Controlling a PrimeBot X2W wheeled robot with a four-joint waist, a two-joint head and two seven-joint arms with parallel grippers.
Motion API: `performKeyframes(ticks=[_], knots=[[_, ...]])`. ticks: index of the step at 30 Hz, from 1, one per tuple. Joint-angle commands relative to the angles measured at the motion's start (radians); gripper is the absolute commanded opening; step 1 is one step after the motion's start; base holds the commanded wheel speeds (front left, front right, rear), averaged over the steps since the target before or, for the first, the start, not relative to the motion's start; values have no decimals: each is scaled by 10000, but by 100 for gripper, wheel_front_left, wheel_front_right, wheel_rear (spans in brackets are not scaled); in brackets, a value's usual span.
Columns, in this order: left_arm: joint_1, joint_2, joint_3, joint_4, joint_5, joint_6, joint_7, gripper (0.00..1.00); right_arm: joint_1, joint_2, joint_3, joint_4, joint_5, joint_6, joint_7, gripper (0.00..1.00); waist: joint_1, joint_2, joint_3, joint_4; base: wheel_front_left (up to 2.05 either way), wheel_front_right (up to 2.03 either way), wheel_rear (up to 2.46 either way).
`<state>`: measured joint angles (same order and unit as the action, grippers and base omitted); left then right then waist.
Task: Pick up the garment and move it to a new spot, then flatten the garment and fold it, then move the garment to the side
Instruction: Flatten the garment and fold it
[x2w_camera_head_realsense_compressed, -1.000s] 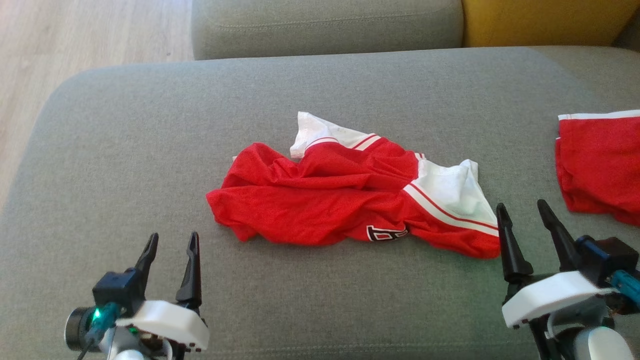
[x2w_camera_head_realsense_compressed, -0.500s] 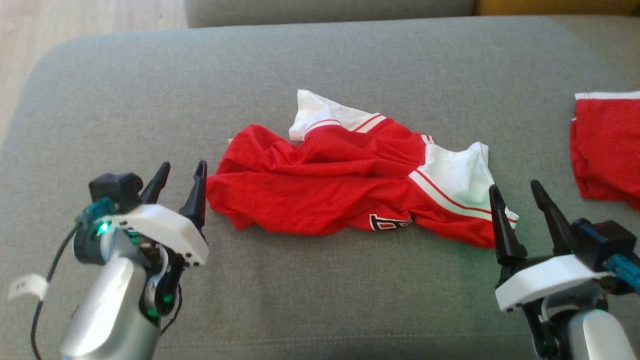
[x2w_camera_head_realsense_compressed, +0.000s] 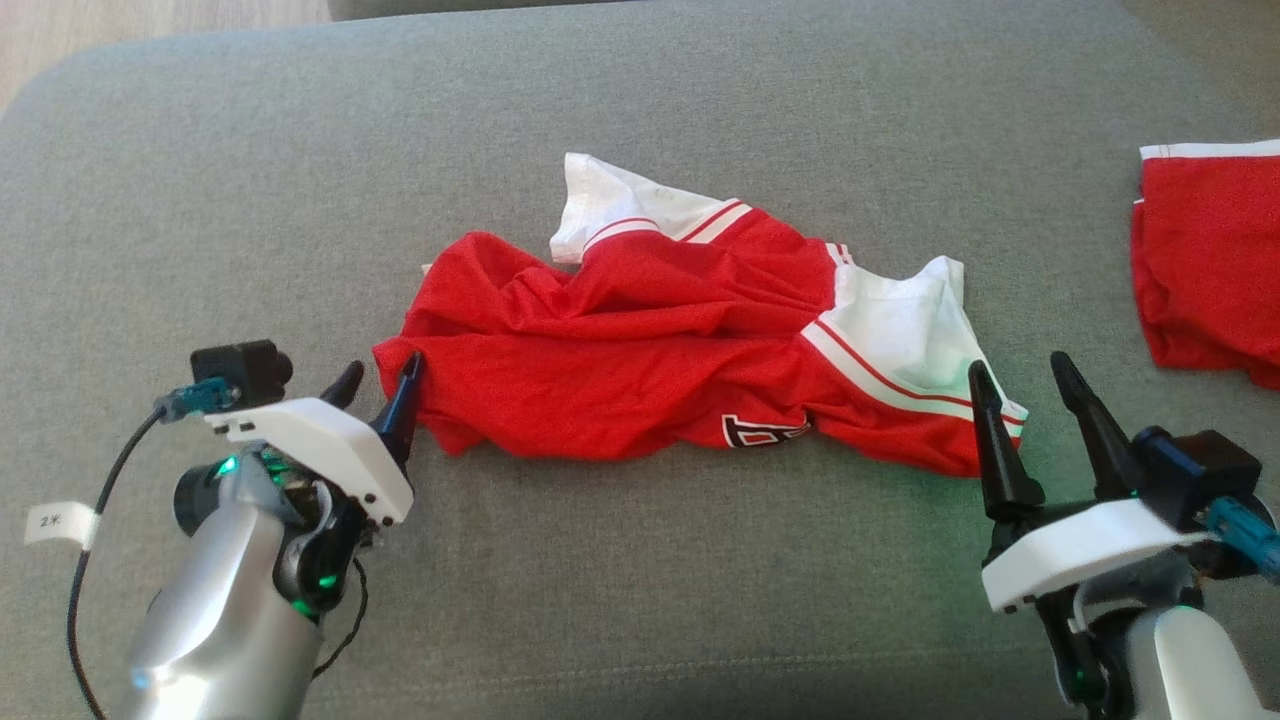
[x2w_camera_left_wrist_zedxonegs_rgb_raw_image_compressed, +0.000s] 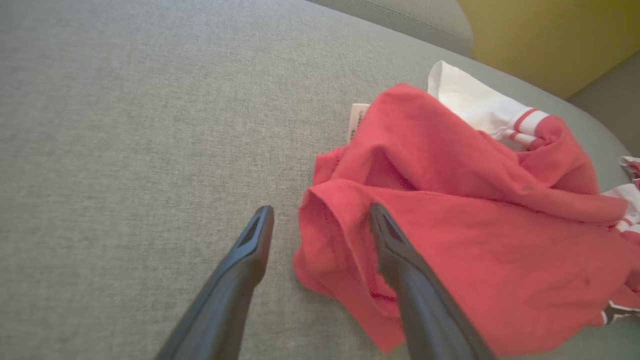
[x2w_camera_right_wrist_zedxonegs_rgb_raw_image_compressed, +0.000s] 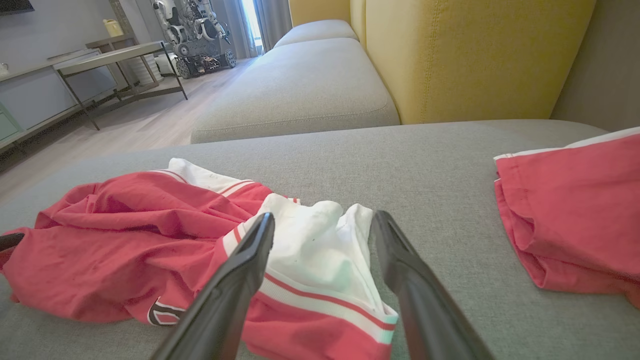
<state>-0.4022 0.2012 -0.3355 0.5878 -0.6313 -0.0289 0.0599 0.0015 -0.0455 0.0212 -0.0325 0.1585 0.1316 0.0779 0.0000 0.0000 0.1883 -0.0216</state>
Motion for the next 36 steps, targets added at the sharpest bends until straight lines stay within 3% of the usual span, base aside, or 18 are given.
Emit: performKeyframes(ticks=[1,2,6,15,27,35,36], knots=[[-542,180,437,-190,-84,-103,-100,40,-430,-47,210,-308,72,-9,-121,100,0,0,-2,-4,0,0,0],[-573,169,424,-124,-143,-209,-103,0,-443,-47,188,-304,63,-9,-130,100,0,0,-2,-9,0,0,0],[-686,236,325,34,-113,-419,-306,0,-484,-47,96,-299,49,-9,-142,100,0,0,-18,-30,0,0,0],[-672,418,138,-498,690,13,-1683,0,-990,-83,-702,273,-362,-9,129,100,0,0,16,103,0,0,0],[-676,260,-371,-1478,1110,184,-1926,0,-3368,-956,-799,3715,-764,-9,869,100,0,0,656,900,0,0,0],[-787,213,-566,-1635,1181,176,-1951,0,-4540,-1092,-549,5920,-790,-9,905,100,0,0,963,1109,0,0,0],[-791,211,-576,-1653,1186,183,-1974,0,-4640,-1105,-519,6138,-762,-9,899,84,0,0,986,1122,0,0,0]])
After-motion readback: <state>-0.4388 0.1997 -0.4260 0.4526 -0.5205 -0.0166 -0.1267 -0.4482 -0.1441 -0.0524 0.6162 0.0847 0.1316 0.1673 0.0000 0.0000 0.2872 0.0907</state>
